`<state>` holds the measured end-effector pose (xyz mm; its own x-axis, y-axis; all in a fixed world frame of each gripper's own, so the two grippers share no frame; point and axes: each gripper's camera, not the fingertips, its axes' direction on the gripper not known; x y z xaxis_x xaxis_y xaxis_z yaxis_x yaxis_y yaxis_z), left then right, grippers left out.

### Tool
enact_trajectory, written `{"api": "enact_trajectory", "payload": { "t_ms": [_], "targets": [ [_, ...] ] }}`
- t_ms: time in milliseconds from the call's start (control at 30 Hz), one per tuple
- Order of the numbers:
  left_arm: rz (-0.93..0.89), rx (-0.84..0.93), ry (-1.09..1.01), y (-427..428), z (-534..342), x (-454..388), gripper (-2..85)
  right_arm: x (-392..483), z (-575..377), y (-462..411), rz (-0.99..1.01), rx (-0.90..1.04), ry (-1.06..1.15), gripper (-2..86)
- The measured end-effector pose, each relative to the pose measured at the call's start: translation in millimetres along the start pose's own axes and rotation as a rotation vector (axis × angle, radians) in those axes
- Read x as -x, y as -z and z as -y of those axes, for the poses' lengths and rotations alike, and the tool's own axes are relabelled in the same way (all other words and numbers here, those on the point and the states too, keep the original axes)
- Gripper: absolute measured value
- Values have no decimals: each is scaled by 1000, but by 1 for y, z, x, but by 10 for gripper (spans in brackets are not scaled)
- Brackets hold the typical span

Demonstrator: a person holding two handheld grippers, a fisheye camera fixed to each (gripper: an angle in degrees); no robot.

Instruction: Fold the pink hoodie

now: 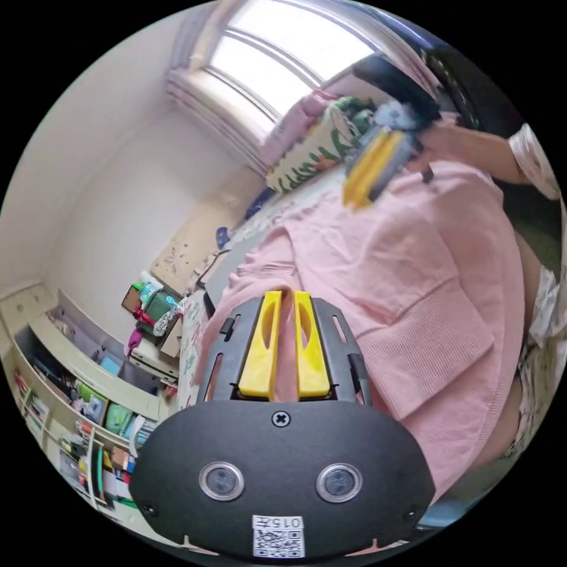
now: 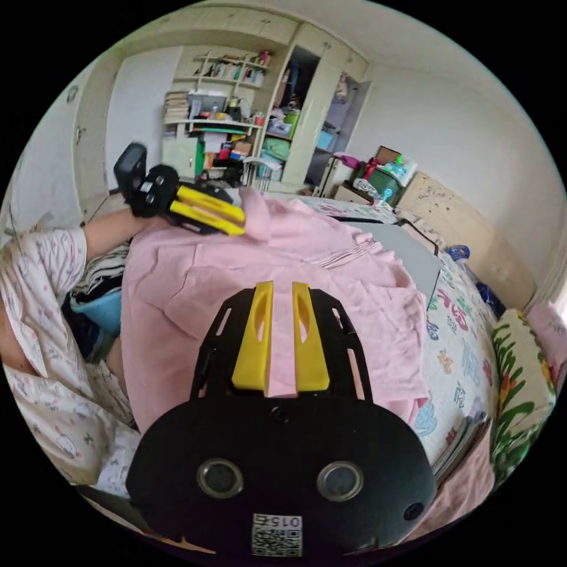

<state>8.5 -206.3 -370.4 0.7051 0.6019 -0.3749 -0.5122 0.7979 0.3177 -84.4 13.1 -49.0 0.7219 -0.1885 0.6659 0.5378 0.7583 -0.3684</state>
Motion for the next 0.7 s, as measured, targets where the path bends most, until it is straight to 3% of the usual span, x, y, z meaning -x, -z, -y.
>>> {"api": "enact_trajectory", "payload": {
  "t_ms": [233,300,400,533,633,700],
  "targets": [
    [-232,-235,238,57,-67,86,37,-13,5,10,-10,-28,-96,115],
    [-351,-427,378,65,-111,144,52,9,28,1,-4,-54,-29,114],
    [-436,-536,642,40,-139,226,70,53,78,-29,57,-45,105,115],
    [-314,-490,744,-23,-172,262,93,113,138,-89,74,49,245,137],
    [-475,-518,915,-86,-233,264,107,141,169,-149,62,170,291,139],
    [-531,-268,1007,-114,-245,282,109,147,180,-189,17,274,305,114]
  ]
}}
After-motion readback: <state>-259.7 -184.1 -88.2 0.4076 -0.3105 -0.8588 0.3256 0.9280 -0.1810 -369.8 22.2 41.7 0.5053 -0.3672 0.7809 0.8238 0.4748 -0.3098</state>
